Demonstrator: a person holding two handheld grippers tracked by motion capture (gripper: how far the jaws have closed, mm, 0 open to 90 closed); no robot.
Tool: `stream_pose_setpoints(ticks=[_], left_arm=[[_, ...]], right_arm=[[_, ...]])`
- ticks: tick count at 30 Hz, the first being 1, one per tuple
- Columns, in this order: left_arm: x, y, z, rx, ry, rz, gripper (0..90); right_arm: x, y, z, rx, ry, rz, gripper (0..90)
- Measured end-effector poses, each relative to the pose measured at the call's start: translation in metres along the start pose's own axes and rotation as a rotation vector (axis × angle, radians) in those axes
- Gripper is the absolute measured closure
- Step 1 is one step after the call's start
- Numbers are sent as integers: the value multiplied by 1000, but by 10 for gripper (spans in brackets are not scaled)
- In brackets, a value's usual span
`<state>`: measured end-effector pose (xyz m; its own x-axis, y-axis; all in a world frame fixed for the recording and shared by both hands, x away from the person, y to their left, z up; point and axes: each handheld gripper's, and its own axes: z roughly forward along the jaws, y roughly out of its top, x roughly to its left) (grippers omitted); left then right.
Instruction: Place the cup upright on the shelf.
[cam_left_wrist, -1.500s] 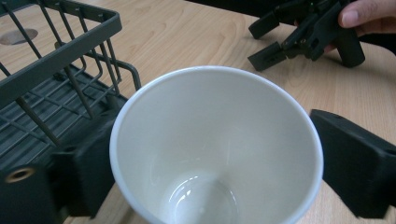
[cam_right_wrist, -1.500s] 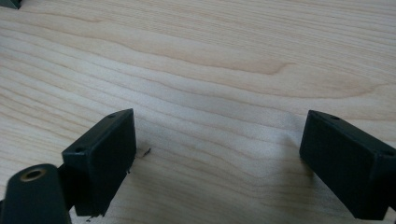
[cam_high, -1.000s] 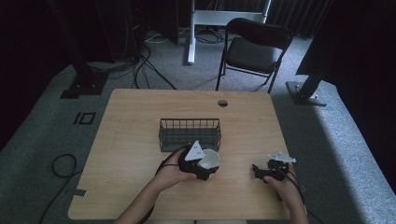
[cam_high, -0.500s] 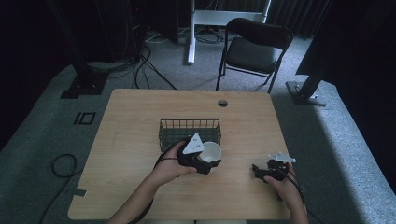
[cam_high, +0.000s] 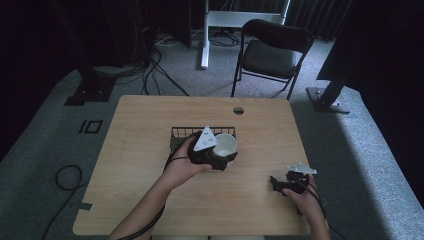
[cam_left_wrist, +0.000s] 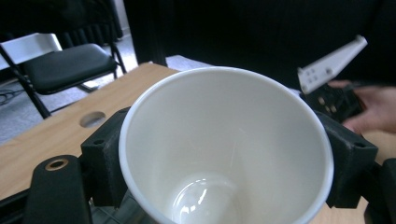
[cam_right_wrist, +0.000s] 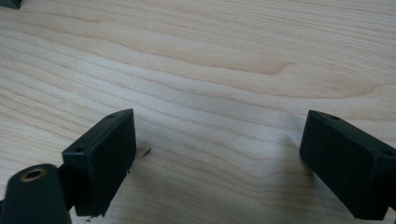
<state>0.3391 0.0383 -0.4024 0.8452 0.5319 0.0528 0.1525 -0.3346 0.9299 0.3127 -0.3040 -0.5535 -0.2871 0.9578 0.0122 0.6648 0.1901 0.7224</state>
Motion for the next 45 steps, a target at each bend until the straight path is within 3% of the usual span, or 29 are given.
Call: stream_pose_setpoints(ticks=[4,8,14,15,26,33,45], left_arm=[[4,6,-1,1,46,7,202],[12,9,2,-4,96,-10,202],[25,13,11,-27,150,-78,202],[29,14,14,-41,180,-96,203],[44,3,44,-22,290,-203,203],[49,-10,60,6,310,-225,203],[48,-21,83,38,295,-228,203]], right_arm=[[0,0,0,0,0,0,105],[0,0,0,-1,-1,0,105],[0,0,0,0,0,0,105],[0,0,0,0,0,0,105],[0,0,0,0,0,0,105],[0,0,0,0,0,2,105],[0,0,0,0,0,0,105]])
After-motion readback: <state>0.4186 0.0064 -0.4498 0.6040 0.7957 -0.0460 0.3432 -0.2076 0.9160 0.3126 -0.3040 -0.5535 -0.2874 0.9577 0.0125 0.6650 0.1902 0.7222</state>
